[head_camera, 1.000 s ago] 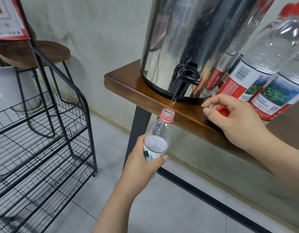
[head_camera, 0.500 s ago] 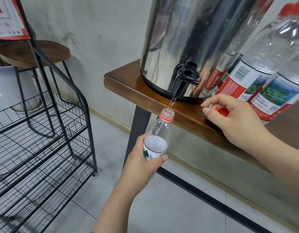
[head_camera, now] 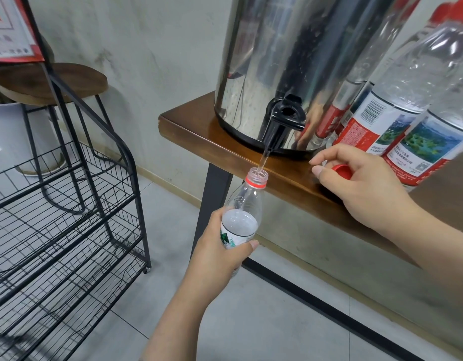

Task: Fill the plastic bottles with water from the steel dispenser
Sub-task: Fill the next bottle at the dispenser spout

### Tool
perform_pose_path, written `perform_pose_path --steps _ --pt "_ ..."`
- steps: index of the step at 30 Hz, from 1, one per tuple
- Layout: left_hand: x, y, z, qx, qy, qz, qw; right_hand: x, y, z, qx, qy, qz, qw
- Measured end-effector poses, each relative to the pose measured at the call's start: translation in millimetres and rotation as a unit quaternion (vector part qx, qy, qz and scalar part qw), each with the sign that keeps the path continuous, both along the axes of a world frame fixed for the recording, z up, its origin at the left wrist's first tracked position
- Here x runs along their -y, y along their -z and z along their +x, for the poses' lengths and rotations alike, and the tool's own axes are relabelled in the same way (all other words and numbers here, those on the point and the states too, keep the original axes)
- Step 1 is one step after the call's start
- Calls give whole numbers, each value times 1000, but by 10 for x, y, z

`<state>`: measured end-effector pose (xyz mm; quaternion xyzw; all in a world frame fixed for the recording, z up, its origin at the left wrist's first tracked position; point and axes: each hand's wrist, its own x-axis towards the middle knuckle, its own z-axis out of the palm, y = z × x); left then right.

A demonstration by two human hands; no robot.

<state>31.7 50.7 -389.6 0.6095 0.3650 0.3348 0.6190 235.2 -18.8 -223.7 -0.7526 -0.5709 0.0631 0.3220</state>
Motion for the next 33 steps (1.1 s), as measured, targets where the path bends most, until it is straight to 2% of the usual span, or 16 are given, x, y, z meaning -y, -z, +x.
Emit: perform_pose_path --steps 33 --pt "-11 -13 -7 -9 -4 3 1000 -12 16 16 1 -4 10 1000"
